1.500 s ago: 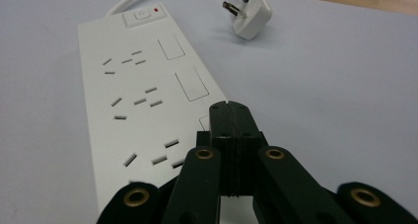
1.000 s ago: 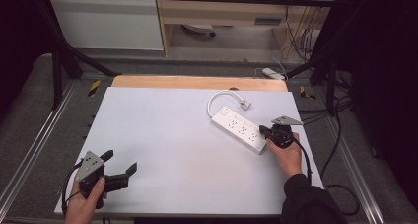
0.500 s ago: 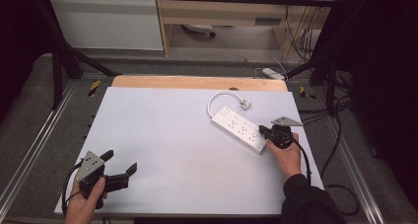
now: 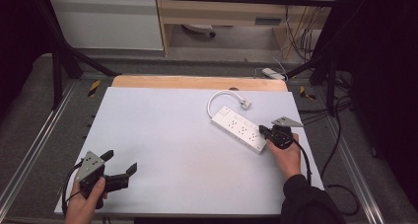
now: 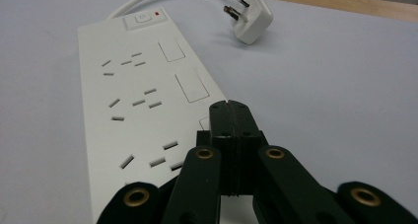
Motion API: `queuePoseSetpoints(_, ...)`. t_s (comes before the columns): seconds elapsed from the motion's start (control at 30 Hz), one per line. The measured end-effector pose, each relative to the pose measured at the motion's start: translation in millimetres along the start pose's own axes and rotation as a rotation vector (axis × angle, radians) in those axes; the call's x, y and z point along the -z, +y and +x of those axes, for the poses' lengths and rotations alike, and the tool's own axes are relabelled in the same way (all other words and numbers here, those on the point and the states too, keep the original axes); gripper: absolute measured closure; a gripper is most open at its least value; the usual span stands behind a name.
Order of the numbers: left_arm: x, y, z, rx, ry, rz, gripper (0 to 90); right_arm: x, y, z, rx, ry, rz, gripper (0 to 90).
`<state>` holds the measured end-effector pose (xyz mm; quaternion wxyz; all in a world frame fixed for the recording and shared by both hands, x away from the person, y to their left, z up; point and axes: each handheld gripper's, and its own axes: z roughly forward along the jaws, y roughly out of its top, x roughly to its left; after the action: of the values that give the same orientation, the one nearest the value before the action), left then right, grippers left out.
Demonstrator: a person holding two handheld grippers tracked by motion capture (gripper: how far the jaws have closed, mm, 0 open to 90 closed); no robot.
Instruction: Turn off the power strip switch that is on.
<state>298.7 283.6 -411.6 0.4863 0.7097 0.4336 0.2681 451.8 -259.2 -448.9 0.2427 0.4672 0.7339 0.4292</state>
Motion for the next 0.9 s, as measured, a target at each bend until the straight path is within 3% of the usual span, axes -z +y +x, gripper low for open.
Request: queuePoseSetpoints(0.9,-0.4,-0.4,-0.1,-0.002,0.003,0.004,5.2,0.7,-5.3,-0.6,0.004,0.009,-0.035,90.0)
